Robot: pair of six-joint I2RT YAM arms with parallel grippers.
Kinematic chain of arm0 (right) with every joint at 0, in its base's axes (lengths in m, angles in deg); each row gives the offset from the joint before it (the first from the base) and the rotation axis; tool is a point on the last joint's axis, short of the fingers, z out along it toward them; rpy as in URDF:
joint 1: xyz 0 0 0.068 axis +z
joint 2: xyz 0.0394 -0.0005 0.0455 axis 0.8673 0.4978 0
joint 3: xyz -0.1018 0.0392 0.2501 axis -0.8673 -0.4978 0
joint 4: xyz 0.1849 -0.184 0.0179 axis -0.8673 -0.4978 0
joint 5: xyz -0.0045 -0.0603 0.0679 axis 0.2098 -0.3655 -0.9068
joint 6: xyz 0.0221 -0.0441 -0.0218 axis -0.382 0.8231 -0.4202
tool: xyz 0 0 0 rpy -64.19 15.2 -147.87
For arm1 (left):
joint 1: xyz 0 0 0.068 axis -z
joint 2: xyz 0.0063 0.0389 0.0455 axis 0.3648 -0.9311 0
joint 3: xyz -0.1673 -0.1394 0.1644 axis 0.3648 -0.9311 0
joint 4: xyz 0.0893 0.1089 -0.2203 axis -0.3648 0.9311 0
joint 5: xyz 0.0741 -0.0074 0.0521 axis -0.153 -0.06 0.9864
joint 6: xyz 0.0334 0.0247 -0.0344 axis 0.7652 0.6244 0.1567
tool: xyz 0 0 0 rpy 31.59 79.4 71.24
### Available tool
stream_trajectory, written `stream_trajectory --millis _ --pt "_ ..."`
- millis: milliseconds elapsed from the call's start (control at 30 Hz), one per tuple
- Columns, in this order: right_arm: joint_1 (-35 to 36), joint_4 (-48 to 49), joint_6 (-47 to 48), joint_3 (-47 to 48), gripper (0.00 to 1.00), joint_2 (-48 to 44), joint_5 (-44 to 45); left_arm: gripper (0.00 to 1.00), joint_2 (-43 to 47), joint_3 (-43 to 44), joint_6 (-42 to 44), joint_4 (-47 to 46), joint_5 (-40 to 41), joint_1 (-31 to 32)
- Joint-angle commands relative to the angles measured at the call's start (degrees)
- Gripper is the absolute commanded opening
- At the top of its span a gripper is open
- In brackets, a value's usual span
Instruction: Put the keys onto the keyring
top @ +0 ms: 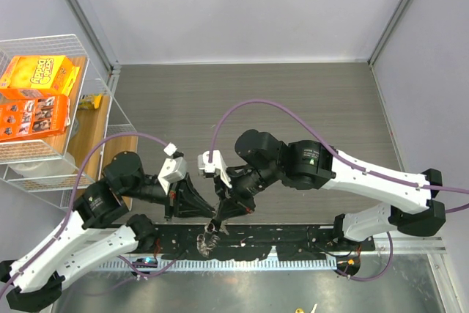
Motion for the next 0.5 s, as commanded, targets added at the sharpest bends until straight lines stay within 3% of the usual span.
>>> stream_trajectory --millis 0,233,467 --pt "-0.21 5.48 0.18 -0.29 0.16 -3.57 1.46 0.00 1.92 2.39 0.04 -2.42 3.25 0.18" --pt "-0.21 13.13 0.18 -8.46 0.40 -13.58 7.70 0.00 5.70 0.64 -2.77 -10.50 3.87 0.18" --pt "1.54 19.72 2.80 -13.75 0.42 -19.84 14.47 0.00 8.34 -2.08 -7.43 -21.04 4.66 0.18"
